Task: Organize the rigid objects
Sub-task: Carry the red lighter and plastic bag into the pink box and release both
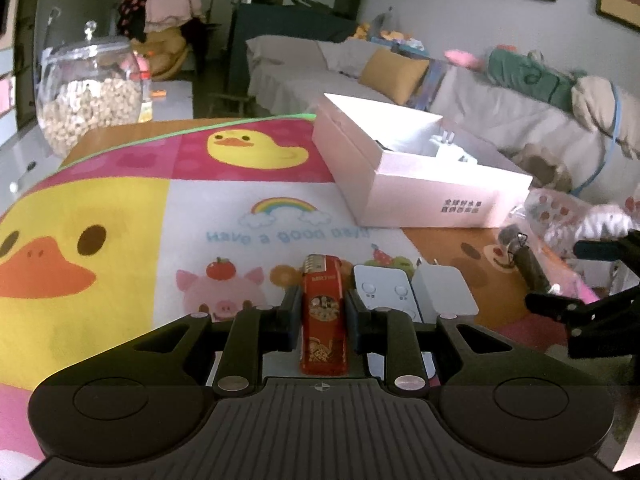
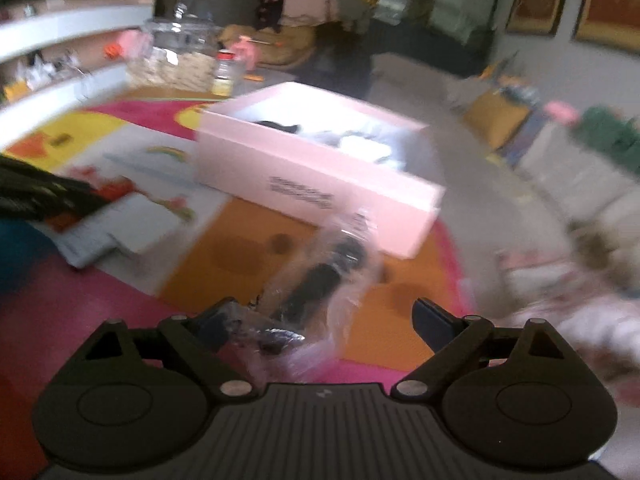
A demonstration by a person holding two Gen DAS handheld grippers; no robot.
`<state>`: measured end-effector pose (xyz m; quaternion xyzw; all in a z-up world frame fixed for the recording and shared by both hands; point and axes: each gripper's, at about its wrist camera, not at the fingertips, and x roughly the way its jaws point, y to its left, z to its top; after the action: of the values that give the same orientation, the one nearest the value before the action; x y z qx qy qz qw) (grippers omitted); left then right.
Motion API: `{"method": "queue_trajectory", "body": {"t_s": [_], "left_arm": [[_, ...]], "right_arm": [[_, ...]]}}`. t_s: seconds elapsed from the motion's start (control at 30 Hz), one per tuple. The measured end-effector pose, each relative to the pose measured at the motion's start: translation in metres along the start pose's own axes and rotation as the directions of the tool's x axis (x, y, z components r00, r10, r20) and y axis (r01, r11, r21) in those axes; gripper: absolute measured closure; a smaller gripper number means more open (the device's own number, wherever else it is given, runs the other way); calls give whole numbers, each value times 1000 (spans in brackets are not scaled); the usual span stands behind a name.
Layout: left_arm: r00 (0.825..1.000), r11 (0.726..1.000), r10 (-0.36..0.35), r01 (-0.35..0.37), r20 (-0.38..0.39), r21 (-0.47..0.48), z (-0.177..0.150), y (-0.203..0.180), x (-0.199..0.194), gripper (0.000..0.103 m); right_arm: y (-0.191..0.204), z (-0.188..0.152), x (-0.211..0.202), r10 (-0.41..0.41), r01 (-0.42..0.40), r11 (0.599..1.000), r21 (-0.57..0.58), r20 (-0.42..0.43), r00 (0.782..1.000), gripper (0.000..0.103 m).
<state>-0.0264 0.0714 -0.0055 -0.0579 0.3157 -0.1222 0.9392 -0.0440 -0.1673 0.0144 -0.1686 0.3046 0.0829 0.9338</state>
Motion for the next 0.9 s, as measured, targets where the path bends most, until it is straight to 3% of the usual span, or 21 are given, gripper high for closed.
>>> {"method": "queue_trajectory", "body": {"t_s": [0.1, 0.2, 0.37, 0.43, 0.47, 0.5, 0.57, 0.63, 0.8, 0.9], "left_arm": [[1000, 1000, 4, -4, 2, 4, 0, -1, 0, 76], [1000, 999, 20, -20, 2, 25, -1, -6, 0, 76], [999, 998, 42, -42, 1, 54, -1, -10, 0, 76], [999, 998, 36, -36, 0, 45, -1, -9, 0, 76], [1000, 999, 30, -30, 1, 36, -1, -7, 0, 76], [1000, 999, 23, -23, 2, 24, -2, -5, -1, 76], [1000, 1000, 10, -10, 3, 6, -2, -2, -1, 76], [1000, 1000, 9, -9, 1, 4, -1, -1, -1, 76], [1000, 999, 26, -26, 2, 32, -1, -6, -2, 77], [1000, 999, 30, -30, 0, 43, -2, -9, -3, 77]], "right_arm": [[-22, 1, -9, 44, -46, 994, 97, 17, 999, 9], [-44, 7, -12, 112, -122, 962, 246, 53, 992, 9], [-49, 23, 20, 87, -93, 946, 310, 31, 996, 14], [-40, 27, 38, 115, -107, 947, 302, -11, 993, 25], [-36, 27, 45, 127, -112, 949, 294, -32, 991, 37], [-30, 27, 49, 132, -112, 953, 281, -51, 990, 39], [-19, 25, 46, 96, -85, 969, 230, -36, 995, 67], [-15, 25, 39, 132, -121, 971, 208, -37, 991, 80], [-21, 22, 14, 219, -207, 952, 227, -28, 975, 82], [-27, 23, 0, 228, -220, 945, 243, -6, 974, 82]]}}
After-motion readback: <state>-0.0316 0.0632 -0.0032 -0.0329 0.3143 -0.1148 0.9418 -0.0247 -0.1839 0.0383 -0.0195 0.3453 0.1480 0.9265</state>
